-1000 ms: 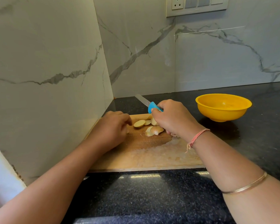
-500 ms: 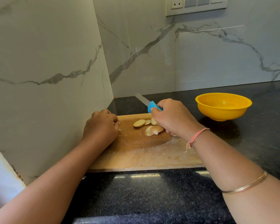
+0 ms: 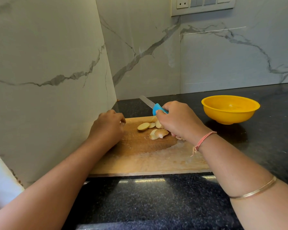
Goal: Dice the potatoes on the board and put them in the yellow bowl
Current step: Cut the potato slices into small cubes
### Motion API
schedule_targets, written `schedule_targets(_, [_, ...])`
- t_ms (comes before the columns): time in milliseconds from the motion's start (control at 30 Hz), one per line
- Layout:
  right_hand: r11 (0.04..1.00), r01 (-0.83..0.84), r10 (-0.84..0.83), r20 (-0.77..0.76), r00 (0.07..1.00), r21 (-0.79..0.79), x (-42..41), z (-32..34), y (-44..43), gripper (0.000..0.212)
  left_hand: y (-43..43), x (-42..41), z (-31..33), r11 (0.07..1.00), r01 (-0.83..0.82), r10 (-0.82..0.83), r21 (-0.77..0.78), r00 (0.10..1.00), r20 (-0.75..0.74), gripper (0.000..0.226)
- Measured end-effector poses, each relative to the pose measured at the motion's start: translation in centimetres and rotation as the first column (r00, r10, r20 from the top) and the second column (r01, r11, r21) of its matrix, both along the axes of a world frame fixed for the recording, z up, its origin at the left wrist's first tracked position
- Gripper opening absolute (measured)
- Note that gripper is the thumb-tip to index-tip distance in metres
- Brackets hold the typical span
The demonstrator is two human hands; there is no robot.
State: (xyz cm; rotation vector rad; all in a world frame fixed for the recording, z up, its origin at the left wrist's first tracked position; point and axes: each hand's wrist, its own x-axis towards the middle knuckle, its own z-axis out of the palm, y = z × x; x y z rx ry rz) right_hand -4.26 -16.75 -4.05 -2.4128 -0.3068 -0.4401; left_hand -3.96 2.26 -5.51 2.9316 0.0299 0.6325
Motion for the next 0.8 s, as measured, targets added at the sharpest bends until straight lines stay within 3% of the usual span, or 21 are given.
schedule_targets(133, [1.000,0.009,-0.009,0.004,1.000,-0.008,0.1,-0.1,0.0,0.025,-1.0,0.9,0.8,0.999,0.047,-0.047,-0.016,0.998,0.035,0.024])
schedule_targets(300, [1.000,0.015,-0.015,0.008,1.000,-0.010,0.1,0.0,-0.1,0.026,-3.3,1.5,1.2,0.985,0.168,-0.168,-0.028,0.927,-0.337,0.049])
schedule_targets(367, [1.000,0.015,-0.015,0.007,1.000,-0.009,0.1,0.0,-0.1,0.027,-3.5,1.8,0.7,0.980,0.186,-0.199,-0.072,0.900,-0.388,0.050])
schedule_targets(500, [1.000,0.009,-0.009,0.006,1.000,-0.017,0.1,0.0,-0.1,0.029,-3.1,1.6,0.3,0.982,0.164,-0.183,-0.090,0.942,-0.281,0.038])
schedule_targets(600, [1.000,0.009,-0.009,0.002,1.000,-0.016,0.0,0.0,0.0,0.030,-2.4,1.0,0.5,0.973,0.116,-0.151,-0.197,0.974,-0.171,0.028])
schedule_targets(800, [1.000,0.003,-0.003,-0.022,1.000,-0.006,-0.2,0.0,0.1,0.028,-1.3,-0.6,0.7,0.959,0.024,-0.087,-0.281,0.973,-0.214,0.024])
